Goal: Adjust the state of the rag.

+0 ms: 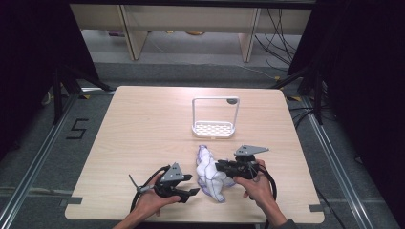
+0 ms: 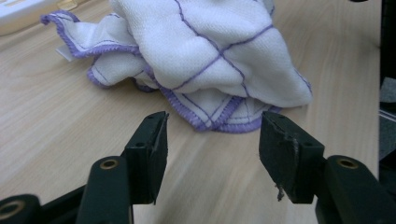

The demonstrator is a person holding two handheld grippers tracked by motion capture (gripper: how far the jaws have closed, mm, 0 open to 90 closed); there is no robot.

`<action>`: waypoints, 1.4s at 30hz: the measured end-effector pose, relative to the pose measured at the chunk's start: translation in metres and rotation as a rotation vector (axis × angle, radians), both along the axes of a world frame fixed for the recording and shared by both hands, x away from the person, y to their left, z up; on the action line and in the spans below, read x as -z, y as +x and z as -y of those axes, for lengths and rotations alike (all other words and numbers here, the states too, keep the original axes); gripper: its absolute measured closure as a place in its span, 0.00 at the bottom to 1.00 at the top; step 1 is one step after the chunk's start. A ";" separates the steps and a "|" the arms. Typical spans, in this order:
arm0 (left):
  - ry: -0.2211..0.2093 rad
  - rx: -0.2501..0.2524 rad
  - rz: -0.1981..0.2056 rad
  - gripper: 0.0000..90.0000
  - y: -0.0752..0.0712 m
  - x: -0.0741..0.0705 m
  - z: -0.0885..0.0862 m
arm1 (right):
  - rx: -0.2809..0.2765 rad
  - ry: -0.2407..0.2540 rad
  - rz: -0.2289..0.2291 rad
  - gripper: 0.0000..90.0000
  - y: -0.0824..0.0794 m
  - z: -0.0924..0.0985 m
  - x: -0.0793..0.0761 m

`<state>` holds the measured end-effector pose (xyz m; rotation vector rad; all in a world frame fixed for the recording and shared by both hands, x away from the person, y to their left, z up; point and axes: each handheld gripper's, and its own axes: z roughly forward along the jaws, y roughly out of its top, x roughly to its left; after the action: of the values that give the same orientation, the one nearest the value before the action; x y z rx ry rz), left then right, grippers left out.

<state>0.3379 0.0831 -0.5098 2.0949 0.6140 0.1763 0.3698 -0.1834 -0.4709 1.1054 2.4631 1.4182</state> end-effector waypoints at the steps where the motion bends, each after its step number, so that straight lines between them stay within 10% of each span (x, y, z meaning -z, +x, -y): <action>1: -0.007 -0.002 0.005 0.48 0.001 0.002 0.004 | -0.007 -0.001 0.000 0.92 -0.001 0.001 0.000; 10: 0.071 0.000 0.016 0.59 0.012 0.006 0.028 | 0.024 -0.012 -0.004 0.95 -0.002 0.008 -0.001; 20: 0.144 0.046 0.097 0.97 0.015 -0.002 0.034 | 0.018 0.014 0.011 0.95 0.000 0.017 -0.006; 32: 0.101 -0.013 0.159 0.97 0.015 -0.052 -0.039 | 0.038 -0.001 0.074 0.94 -0.003 0.046 -0.025; 37: 0.106 -0.076 0.120 0.97 0.013 -0.041 -0.072 | -0.013 -0.007 0.051 0.77 -0.001 0.024 -0.018; 42: 0.122 -0.094 0.081 0.97 0.008 -0.025 -0.084 | 0.068 -0.074 0.025 0.66 0.000 0.031 -0.021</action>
<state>0.3454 0.1675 -0.4850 2.1656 0.6674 0.3578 0.3701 -0.2143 -0.4502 1.1377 2.4154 1.3028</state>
